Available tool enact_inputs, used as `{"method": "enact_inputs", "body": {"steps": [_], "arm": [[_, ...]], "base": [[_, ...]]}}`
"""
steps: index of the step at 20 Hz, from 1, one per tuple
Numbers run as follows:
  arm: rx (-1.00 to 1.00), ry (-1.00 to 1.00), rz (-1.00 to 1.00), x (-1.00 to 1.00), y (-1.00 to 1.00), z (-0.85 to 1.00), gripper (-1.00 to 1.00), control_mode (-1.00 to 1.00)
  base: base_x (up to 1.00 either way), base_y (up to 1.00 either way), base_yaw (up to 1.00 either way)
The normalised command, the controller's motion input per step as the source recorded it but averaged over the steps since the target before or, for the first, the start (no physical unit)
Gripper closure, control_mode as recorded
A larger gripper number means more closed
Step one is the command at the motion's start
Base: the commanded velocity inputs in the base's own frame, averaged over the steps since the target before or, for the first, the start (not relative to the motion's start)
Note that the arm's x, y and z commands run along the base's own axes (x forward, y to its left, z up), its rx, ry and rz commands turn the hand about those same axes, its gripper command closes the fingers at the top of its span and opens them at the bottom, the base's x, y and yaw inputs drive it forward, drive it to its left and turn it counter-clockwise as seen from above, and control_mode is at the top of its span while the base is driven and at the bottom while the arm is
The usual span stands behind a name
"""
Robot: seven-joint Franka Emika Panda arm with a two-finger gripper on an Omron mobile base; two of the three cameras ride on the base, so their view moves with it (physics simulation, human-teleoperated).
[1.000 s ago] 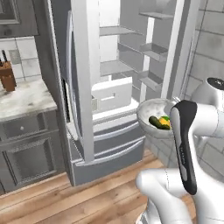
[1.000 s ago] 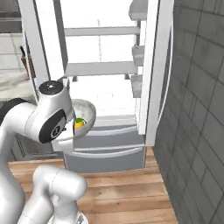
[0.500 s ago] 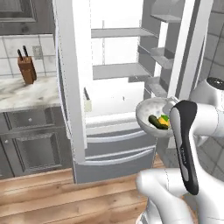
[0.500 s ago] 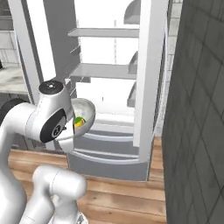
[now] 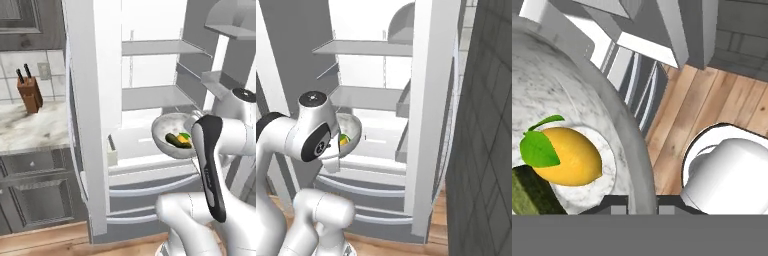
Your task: Place the bowl with the lemon and squash on the second highest shelf of the fridge. Place the bowl with the steaks on the top shelf of the fridge.
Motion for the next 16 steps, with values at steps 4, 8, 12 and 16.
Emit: {"method": "enact_inputs", "body": {"steps": [4,8,12,16], "arm": [[0.0,0.0,0.0,0.0,0.0,0.0,1.0,1.0],[0.0,0.0,0.0,0.0,0.0,0.0,1.0,1.0],[0.0,0.0,0.0,0.44,0.0,0.0,1.0,-1.0],[-0.01,-0.06,0.0,0.99,0.0,0.0,1.0,-1.0]], "base": [[0.74,0.12,0.06],[0.73,0.06,0.03],[0.36,0.0,0.0],[0.0,0.0,0.0]]}}
